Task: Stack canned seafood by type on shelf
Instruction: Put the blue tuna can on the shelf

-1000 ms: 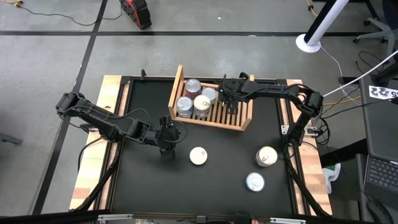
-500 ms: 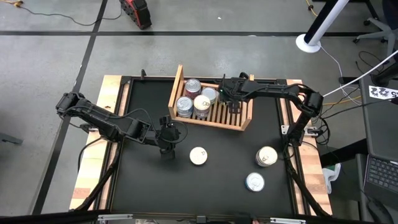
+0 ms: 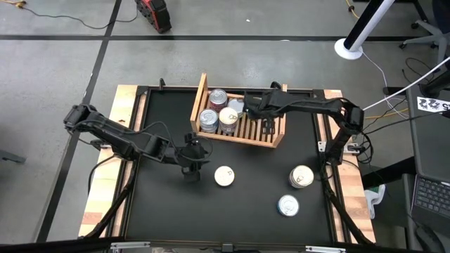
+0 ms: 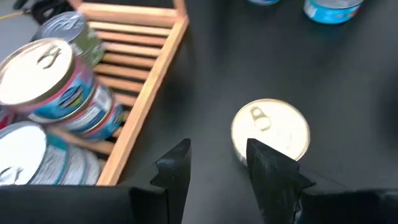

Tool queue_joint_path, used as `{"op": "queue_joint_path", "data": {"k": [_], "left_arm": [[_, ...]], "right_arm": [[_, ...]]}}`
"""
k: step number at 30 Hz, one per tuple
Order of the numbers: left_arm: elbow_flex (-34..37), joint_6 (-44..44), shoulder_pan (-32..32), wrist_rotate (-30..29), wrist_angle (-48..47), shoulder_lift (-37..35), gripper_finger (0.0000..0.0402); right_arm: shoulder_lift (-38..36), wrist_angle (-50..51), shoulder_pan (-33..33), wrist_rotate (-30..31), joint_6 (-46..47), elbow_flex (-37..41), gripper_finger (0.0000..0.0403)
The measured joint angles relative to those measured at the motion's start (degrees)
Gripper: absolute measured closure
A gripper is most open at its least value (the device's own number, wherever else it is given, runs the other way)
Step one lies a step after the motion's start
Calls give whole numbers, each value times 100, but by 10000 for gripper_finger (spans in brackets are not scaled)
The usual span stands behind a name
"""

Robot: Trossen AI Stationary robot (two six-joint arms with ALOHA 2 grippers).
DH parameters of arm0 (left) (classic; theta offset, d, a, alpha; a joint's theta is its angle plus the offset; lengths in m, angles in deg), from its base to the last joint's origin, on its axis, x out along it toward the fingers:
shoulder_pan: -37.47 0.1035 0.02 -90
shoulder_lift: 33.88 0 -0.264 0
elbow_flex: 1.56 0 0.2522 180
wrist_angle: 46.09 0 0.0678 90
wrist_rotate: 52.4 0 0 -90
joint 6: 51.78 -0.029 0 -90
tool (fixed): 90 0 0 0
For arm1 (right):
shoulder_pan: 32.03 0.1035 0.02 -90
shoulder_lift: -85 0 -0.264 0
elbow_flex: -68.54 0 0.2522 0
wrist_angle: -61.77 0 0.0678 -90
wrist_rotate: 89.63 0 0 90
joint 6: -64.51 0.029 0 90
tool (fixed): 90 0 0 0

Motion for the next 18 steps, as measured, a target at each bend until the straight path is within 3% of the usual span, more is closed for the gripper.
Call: {"op": "queue_joint_path", "data": {"k": [11, 18], "left_arm": [[2, -963, -391, 225, 1197, 863, 251], [2, -1517, -647, 260, 1771, 1538, 251]], "right_arm": [[-52, 131, 1721, -25, 1342, -42, 116], [-52, -66, 2813, -466, 1993, -42, 116]]}}
